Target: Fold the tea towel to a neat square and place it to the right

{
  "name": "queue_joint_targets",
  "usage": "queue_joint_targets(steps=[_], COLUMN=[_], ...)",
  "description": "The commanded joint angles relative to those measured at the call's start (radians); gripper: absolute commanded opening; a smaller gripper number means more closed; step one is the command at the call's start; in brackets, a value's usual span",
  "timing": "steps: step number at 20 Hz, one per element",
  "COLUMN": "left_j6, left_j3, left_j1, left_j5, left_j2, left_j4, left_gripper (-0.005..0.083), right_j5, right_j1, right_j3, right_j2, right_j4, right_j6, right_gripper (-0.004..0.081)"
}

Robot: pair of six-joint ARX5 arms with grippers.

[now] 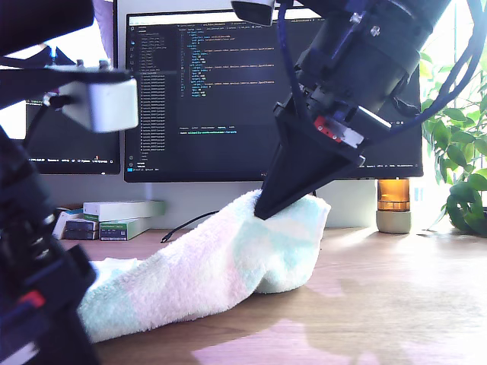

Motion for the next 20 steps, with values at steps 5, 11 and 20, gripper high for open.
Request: queue_joint_targets(steps=[5, 11, 20], left_j6=[-0.018, -0.023, -0.017], left_j3=[-0.014, 0.095, 0.201], left_j1=[-0.003, -0.003, 0.002], left_j5=[-0.003, 0.137, 0.535], left_j2=[0.009, -0.029, -0.043], left_j4=[-0.013, -0.156, -0.344], left_gripper=[-0.0026, -0.0021, -0.0021], right_j5=[-0.003, 0.01, 0.023], right_j1=[-0.004, -0.004, -0.004], right_j3=[0.009, 0.009, 0.009], right_j2=[0.01, 0.01, 0.01], right_j4=[0.002, -0.082, -0.357], right_j6=[0.005, 0.039, 0.049], right_gripper=[-0.0013, -0.0013, -0.0013])
